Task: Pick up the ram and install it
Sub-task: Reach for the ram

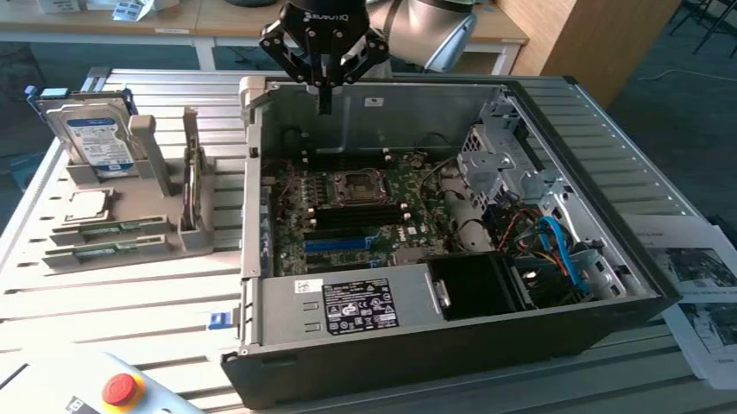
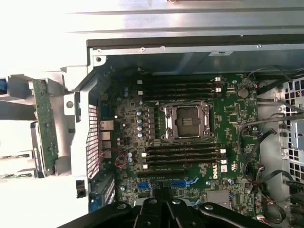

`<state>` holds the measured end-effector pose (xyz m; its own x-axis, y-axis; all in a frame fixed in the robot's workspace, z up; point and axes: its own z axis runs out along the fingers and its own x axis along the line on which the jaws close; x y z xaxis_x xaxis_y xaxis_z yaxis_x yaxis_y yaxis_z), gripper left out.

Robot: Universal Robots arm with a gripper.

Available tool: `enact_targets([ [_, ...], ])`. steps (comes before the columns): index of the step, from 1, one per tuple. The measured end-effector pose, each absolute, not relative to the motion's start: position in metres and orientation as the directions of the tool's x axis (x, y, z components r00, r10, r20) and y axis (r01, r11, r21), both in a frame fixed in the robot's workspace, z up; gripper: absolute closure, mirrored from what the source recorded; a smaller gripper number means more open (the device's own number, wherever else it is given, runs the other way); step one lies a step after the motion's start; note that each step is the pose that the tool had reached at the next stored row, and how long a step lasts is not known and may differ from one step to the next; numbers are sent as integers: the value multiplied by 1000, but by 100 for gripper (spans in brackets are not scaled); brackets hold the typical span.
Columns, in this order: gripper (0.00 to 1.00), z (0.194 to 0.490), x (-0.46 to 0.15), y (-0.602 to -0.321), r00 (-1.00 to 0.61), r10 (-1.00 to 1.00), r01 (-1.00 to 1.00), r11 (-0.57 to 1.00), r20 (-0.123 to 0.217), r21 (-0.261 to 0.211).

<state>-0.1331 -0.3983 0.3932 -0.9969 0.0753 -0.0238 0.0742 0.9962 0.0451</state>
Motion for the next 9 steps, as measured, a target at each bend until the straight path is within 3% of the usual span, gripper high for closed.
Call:
enact_targets([
  [9,90,393,-154,-398,-997,75,74,996,-25,45],
])
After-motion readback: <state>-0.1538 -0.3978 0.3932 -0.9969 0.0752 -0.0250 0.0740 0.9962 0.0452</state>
